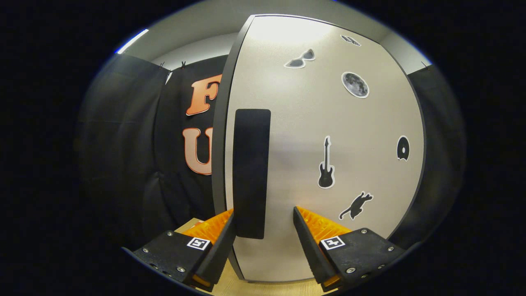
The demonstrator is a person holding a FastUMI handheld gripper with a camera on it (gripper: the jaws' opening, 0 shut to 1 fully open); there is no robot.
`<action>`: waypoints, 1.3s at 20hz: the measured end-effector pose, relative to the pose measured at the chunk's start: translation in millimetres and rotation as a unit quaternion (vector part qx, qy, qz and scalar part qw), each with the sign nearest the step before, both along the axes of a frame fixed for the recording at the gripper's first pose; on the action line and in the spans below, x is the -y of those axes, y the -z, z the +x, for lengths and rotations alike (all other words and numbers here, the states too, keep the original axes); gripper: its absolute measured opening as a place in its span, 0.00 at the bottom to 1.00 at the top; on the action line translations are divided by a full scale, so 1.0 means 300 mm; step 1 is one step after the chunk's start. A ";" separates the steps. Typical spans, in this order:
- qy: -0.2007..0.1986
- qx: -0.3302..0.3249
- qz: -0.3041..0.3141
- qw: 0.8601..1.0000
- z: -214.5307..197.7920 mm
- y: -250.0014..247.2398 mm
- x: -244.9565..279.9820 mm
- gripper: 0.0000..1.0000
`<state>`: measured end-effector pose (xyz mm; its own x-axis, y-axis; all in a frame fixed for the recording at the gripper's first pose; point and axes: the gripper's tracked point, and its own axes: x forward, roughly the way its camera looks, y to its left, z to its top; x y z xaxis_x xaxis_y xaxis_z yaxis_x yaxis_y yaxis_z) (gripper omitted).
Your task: Open the shoe cabinet door, grab the shoes and put them into the shoe cabinet, then close the shoe cabinet door.
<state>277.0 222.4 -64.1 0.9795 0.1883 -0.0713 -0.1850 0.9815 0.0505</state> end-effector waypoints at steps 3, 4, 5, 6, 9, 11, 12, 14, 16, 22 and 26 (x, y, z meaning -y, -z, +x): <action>-0.002 -0.008 0.018 1.000 -0.023 -0.018 0.012 0.85; -0.006 -0.007 0.024 1.000 -0.043 -0.028 0.015 0.85; -0.007 -0.008 0.027 1.000 -0.065 -0.036 0.027 0.85; -0.007 -0.008 0.031 0.999 -0.091 -0.046 0.039 0.85; 0.009 -0.008 0.018 1.000 -0.183 -0.057 0.123 0.85; 0.013 -0.013 0.023 1.000 -0.253 -0.057 0.173 0.85; 0.016 -0.014 0.026 0.999 -0.289 -0.061 0.204 0.86; 0.030 -0.009 0.027 0.999 -0.365 -0.068 0.282 0.86; 0.041 -0.009 0.028 0.999 -0.439 -0.067 0.352 0.86; 0.061 -0.017 0.047 0.997 -0.658 -0.030 0.491 0.87; 0.073 -0.029 0.063 0.995 -0.756 0.005 0.549 0.87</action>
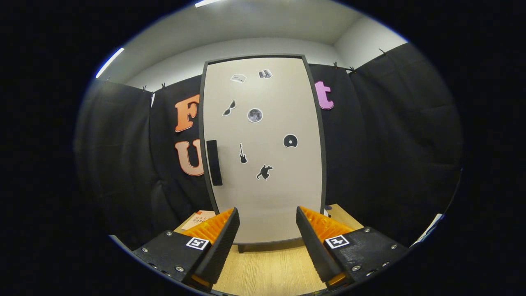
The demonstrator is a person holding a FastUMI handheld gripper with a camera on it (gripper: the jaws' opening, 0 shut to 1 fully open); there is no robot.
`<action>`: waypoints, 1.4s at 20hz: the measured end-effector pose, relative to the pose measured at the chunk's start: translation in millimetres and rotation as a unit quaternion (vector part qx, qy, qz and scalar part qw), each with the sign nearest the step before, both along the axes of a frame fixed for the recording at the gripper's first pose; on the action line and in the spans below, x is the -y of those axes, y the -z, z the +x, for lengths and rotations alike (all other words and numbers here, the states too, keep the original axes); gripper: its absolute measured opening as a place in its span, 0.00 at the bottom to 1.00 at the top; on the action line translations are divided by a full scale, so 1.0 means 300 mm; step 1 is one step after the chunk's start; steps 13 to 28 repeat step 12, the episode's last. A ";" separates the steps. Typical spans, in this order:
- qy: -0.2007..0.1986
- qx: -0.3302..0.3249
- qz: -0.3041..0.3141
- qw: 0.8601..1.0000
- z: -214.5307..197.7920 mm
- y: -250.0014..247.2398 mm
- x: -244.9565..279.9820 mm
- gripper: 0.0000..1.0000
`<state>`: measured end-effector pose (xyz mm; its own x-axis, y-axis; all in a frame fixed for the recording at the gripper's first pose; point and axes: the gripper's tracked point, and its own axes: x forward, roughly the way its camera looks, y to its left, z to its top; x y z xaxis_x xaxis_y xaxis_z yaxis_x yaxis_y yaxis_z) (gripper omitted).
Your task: Open the shoe cabinet door, grab the shoes and put them into the shoe cabinet, then close the shoe cabinet door.
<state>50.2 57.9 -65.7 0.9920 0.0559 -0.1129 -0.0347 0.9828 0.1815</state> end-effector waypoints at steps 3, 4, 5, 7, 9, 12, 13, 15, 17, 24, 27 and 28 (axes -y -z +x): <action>0.014 0.002 0.006 1.000 -0.052 0.003 0.024 0.87; 0.015 0.005 0.010 1.000 -0.073 -0.003 0.022 0.88; 0.016 0.009 0.012 1.000 -0.089 -0.011 0.019 0.88; 0.016 0.011 0.007 1.000 -0.101 -0.013 0.016 0.88; 0.014 0.015 0.004 1.000 -0.114 -0.025 0.007 0.88; 0.011 0.017 -0.004 1.000 -0.121 -0.030 -0.012 0.88; 0.011 0.017 -0.004 1.000 -0.121 -0.030 -0.012 0.88; 0.011 0.017 -0.004 1.000 -0.121 -0.030 -0.012 0.88; 0.011 0.017 -0.004 1.000 -0.121 -0.030 -0.012 0.88; 0.011 0.017 -0.004 1.000 -0.121 -0.030 -0.012 0.88; 0.011 0.017 -0.004 1.000 -0.121 -0.030 -0.012 0.88; 0.011 0.017 -0.004 1.000 -0.121 -0.030 -0.012 0.88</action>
